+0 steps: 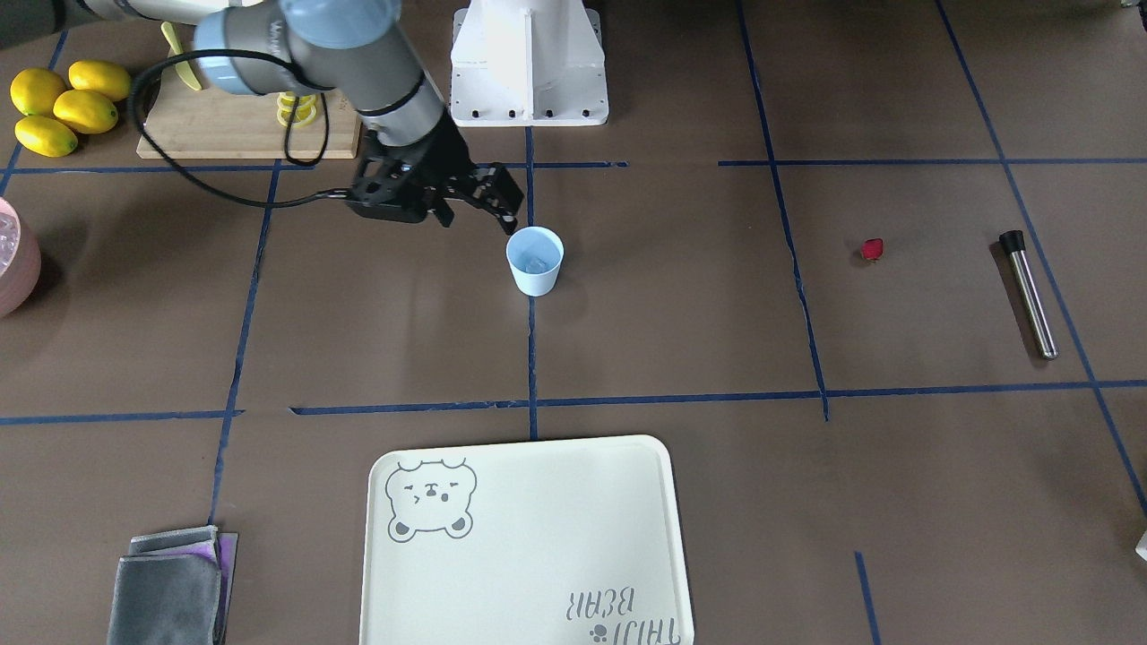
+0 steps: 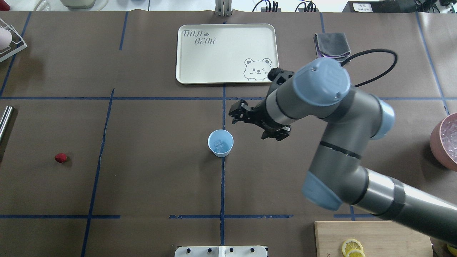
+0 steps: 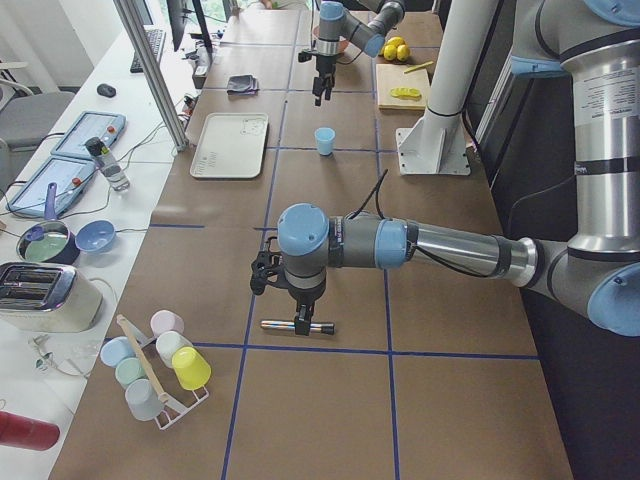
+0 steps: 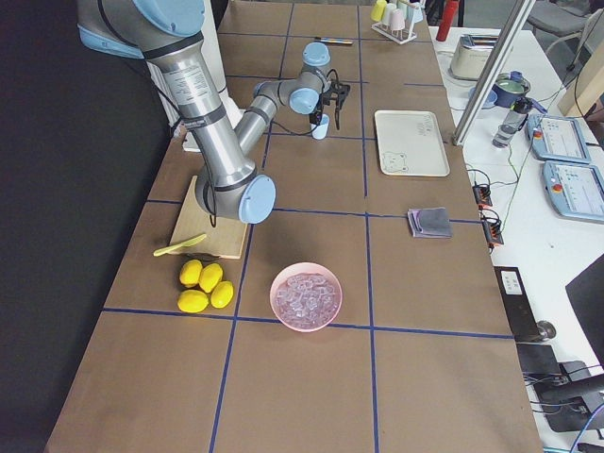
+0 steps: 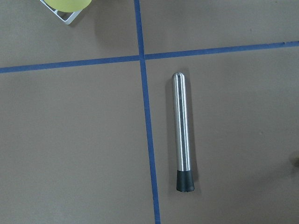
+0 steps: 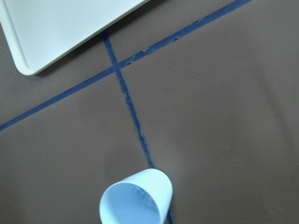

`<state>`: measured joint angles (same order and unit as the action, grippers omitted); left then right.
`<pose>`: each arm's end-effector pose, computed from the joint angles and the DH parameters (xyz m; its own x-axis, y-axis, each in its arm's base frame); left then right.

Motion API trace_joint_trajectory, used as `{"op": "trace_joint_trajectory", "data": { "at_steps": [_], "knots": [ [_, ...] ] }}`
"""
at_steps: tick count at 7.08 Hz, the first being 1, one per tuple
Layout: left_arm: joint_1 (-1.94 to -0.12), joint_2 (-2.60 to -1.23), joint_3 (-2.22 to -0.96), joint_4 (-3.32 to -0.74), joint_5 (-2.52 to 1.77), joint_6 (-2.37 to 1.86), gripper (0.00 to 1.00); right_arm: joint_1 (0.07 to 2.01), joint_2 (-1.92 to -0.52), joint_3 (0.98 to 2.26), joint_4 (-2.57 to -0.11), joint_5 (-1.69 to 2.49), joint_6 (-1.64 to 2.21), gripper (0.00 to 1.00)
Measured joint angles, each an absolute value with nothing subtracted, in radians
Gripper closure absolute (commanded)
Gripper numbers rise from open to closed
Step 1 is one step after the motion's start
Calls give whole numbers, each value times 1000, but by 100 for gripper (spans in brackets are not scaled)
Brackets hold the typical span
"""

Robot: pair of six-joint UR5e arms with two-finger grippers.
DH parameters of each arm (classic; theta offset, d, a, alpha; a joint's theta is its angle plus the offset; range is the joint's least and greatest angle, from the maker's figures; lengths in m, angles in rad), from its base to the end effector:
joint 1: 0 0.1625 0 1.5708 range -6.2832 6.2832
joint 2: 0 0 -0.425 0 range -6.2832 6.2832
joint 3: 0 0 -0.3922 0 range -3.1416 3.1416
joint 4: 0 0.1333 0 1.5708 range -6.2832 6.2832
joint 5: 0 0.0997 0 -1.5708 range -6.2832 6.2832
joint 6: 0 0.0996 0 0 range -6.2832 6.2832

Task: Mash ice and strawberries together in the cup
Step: 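Move the right gripper back to the pink bowl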

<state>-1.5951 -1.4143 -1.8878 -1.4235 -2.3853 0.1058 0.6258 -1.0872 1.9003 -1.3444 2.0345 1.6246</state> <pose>-0.0711 -0.4199 0.5867 0.6850 0.0985 -0.7219 -0.0483 0.9948 0.0899 -0.4298 -0.4201 0.2130 0.3987 0.3475 0.8487 -0.2331 0.9334 -0.2726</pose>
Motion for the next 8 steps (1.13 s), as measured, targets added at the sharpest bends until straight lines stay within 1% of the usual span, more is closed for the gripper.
{"op": "trace_joint_trajectory", "data": {
  "at_steps": [2, 4, 6, 8],
  "knots": [
    [-1595, -1414, -1888, -1424, -2385, 106, 0, 782, -1329, 2027, -1339, 2182, 1396, 1],
    [-1595, -1413, -1887, -1424, -2385, 106, 0, 958, -1579, 2082, -1327, 2307, 1038, 1],
    [-1595, -1413, -1888, -1424, -2385, 106, 0, 1111, -1751, 2057, -1323, 2349, 676, 1],
    [-1595, -1413, -1888, -1424, -2385, 106, 0, 1235, -1852, 1986, -1324, 2354, 363, 0]
  ]
}}
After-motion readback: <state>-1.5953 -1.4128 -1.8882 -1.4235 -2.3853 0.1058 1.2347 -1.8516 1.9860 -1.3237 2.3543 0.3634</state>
